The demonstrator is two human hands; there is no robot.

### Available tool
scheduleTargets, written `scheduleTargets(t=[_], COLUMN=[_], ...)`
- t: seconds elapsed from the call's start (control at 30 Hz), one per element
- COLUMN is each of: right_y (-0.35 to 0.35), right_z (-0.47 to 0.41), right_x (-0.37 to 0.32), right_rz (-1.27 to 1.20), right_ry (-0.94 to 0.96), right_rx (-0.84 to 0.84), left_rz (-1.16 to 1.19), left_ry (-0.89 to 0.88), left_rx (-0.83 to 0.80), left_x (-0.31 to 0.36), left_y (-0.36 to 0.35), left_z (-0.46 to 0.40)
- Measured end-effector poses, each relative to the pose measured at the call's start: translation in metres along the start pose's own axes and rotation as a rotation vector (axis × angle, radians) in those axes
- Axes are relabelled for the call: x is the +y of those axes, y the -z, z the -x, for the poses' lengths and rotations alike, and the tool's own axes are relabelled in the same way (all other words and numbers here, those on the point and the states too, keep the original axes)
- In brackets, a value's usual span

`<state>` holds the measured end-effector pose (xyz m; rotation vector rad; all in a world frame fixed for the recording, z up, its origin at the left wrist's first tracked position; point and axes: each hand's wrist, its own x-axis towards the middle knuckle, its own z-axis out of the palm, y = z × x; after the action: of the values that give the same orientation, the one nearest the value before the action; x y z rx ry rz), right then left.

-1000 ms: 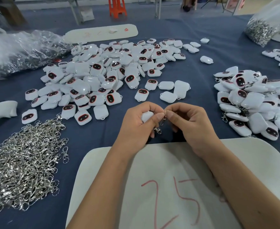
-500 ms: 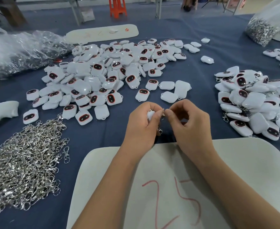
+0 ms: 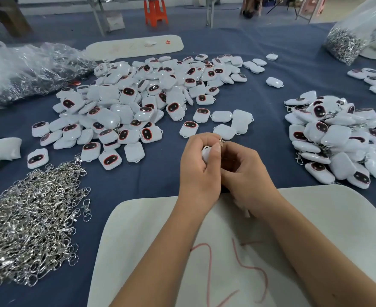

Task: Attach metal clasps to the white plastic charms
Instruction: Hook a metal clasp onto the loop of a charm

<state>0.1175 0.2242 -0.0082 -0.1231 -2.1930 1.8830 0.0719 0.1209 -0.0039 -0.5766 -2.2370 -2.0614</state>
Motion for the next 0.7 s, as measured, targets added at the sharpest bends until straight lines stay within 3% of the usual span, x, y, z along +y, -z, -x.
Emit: scheduleTargets(t=[0.13, 0.2, 0.33, 0.47, 0.7], right_y=[0.001, -0.001, 0.0, 0.008, 0.014], right_z=[0.002, 0.002, 0.002, -0.001, -0.002], right_x=[0.003, 0.003, -0.001, -0.002, -0.001], right_rz=[0.143, 0.176, 0.256, 0.578, 0.577], right_ry=[0.009, 0.023, 0.111, 0.318, 0.375], right_rx=[0.067, 0.093, 0.179, 0.271, 0.221], left_rz=[0.049, -0.043, -0.311, -0.456, -0.431], left_ry=[0.003, -0.068, -0.17, -0.282, -0.3], left_rx=[0.1, 0.114, -0.081, -0.232, -0.247], left_x=[0.002, -0.004, -0.02, -0.021, -0.021], left_y=[0.011, 0.024, 0.042, 0.036, 0.034], left_z=[-0.007, -0.015, -0.02, -0.015, -0.013])
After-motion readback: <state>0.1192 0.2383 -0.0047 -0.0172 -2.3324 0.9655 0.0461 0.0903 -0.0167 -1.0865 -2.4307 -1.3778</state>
